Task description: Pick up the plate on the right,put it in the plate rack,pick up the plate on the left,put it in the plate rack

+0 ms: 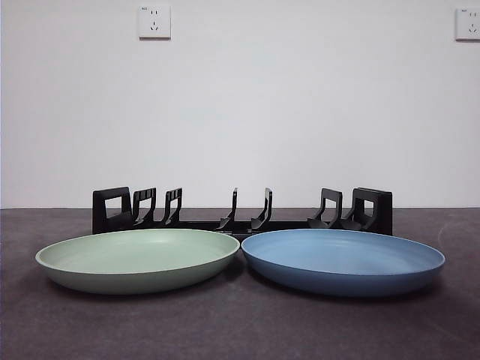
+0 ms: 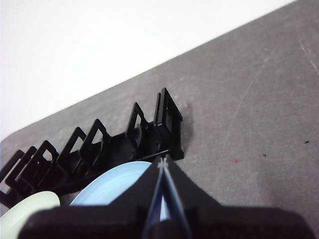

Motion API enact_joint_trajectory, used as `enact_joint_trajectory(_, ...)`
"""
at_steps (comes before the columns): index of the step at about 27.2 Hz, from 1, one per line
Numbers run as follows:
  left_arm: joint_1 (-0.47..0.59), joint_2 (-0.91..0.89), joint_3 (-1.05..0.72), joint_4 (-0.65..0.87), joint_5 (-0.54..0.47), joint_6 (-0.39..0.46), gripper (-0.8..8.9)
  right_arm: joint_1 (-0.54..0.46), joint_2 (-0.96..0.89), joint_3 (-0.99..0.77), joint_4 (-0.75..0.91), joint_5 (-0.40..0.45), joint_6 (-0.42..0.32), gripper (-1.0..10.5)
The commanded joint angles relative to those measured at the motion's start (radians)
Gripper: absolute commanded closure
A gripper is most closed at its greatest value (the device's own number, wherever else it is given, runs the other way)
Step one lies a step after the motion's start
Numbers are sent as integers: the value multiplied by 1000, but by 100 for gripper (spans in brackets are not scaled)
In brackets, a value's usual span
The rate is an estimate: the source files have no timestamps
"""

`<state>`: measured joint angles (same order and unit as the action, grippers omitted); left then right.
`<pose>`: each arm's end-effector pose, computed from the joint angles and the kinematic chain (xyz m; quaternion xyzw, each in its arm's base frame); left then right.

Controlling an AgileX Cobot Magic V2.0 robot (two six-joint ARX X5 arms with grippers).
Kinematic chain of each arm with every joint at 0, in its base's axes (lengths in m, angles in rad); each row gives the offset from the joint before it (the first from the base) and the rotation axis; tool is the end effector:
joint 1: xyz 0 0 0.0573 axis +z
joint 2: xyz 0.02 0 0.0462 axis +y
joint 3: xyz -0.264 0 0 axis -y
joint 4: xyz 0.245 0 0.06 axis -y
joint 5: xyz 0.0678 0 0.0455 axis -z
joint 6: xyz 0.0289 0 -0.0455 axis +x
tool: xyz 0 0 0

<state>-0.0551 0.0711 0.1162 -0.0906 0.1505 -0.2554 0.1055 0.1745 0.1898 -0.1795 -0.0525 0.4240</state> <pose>0.0946 -0.0096 0.1889 -0.1277 0.0356 -0.0989 0.9862 0.0987 0.0120 0.1973 0.2069 0.0967 0.0596 0.9717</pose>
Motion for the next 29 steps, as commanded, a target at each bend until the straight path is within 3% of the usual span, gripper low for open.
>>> enact_joint_trajectory(1, 2, 62, 66, 13, 14, -14, 820, 0, 99, 76, -23, -16, 12, 957)
enact_joint_trajectory(8, 2, 277, 241, 13, 58, -6, 819, 0, 378, 271, -104, -187, -51, 957)
enact_joint_trajectory(13, 2, 460, 372, 5, 245, 2, 818, 0, 560, 392, -157, -338, -116, 957)
enact_joint_trajectory(18, -2, 627, 477, -34, 433, 34, 809, 0, 687, 482, -246, -421, -181, 946)
enact_joint_trajectory(20, -12, 682, 512, -67, 454, 54, 729, 0, 721, 504, -275, -449, -205, 946)
enact_joint_trajectory(22, -26, 720, 538, -98, 454, 73, 579, 0, 740, 514, -290, -457, -212, 942)
enact_joint_trajectory(24, -43, 748, 561, -134, 454, 93, 521, 0, 750, 520, -301, -459, -213, 885)
enact_joint_trajectory(27, -85, 770, 578, -153, 452, 112, 521, 0, 755, 520, -302, -454, -212, 627)
enact_joint_trajectory(29, -122, 770, 579, -153, 452, 131, 523, 0, 756, 520, -301, -436, -213, 634)
